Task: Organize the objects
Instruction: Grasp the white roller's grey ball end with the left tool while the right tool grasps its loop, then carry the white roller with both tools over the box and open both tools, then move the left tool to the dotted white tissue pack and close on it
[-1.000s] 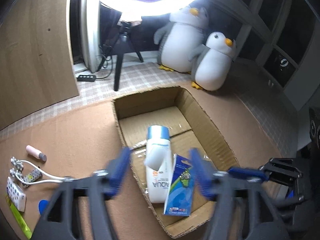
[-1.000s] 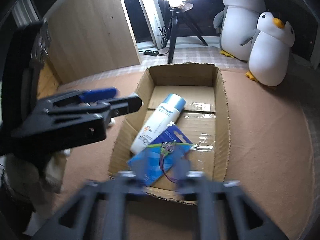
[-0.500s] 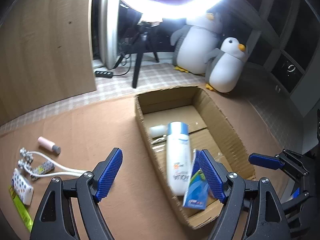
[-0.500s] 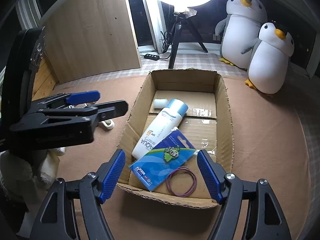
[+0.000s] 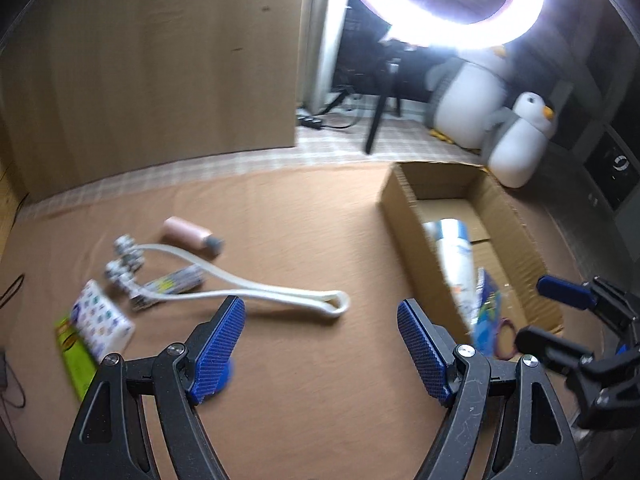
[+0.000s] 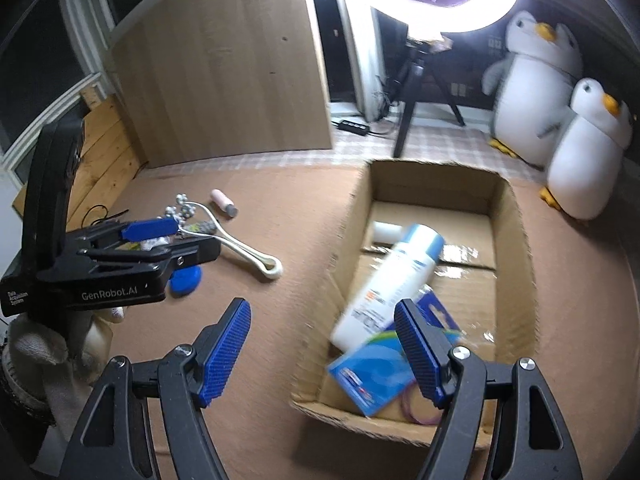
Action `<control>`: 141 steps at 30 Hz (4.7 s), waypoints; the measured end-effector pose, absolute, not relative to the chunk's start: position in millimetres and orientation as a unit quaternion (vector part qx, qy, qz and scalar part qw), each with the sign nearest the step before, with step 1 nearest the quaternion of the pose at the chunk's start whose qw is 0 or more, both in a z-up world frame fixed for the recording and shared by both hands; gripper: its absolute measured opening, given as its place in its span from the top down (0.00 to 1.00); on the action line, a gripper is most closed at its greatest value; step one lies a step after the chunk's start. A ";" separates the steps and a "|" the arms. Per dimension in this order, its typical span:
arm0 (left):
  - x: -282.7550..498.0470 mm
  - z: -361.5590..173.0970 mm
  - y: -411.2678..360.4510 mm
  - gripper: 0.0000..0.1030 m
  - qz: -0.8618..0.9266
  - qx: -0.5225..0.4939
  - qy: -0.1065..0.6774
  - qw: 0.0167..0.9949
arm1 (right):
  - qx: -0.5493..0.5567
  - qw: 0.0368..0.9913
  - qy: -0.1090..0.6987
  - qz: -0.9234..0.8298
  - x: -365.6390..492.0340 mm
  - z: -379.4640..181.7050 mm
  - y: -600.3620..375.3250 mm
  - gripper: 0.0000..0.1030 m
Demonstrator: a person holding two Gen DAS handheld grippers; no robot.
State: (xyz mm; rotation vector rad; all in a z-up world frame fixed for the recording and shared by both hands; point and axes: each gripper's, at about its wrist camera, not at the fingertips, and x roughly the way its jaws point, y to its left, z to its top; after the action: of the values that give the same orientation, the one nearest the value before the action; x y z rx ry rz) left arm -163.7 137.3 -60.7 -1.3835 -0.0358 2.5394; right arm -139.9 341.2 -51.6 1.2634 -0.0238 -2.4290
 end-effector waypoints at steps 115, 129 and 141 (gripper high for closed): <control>-289.8 -47.6 327.9 0.15 0.846 -0.481 0.007 0.227 | 0.483 0.100 0.021 -0.870 -151.3 -59.6 418.9 0.40; -236.8 -45.1 228.0 0.06 0.857 -0.484 -0.029 0.175 | 0.480 0.114 0.002 -0.870 -140.3 -60.0 391.2 0.36; -188.4 -57.8 100.1 0.05 0.859 -0.501 -0.053 0.096 | 0.464 0.151 0.016 -0.873 -119.6 -52.9 332.4 0.36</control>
State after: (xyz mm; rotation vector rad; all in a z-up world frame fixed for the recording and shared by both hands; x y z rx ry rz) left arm -188.4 100.1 -57.8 -1.4847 -0.1575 2.5446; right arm -119.6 332.4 -52.9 1.3322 0.0470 -2.5062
